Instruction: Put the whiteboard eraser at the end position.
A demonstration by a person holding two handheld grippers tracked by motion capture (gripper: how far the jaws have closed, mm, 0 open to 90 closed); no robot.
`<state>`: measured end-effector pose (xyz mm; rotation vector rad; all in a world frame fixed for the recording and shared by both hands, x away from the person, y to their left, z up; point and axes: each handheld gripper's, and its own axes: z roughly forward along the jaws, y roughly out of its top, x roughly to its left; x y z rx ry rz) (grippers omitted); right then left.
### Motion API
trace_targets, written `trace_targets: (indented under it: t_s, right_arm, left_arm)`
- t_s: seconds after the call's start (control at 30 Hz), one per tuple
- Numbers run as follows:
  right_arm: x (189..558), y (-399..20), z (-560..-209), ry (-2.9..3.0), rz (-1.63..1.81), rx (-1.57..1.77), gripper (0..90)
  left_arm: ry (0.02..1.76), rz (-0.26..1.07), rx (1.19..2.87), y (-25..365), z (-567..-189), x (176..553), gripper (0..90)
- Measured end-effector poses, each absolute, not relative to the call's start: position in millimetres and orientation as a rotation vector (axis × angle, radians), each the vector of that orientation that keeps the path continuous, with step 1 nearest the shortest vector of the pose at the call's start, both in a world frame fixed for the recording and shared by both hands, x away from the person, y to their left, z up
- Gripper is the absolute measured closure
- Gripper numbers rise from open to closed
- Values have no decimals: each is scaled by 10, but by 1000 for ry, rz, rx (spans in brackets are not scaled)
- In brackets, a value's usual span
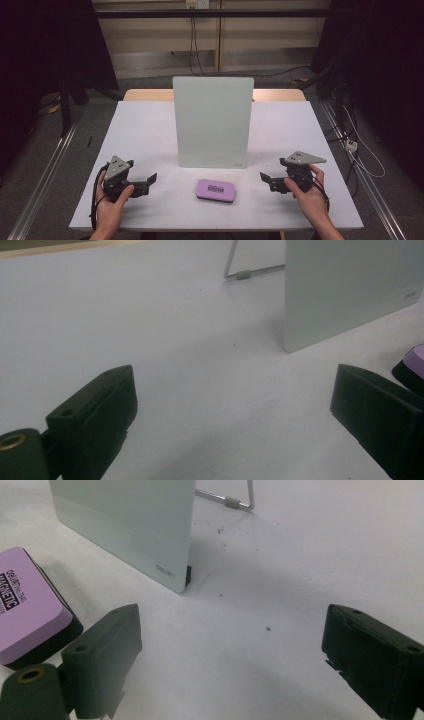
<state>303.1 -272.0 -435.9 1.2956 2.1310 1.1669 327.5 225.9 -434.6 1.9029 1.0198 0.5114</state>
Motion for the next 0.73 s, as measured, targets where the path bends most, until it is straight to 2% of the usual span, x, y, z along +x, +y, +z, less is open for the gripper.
trace_targets:
  t_s: [0.73]
  right_arm:
    - [2840,-2985,-4501,2040,1184,1359,86]
  left_arm:
    - [1021,509,1898,2259,-4340,3277,47]
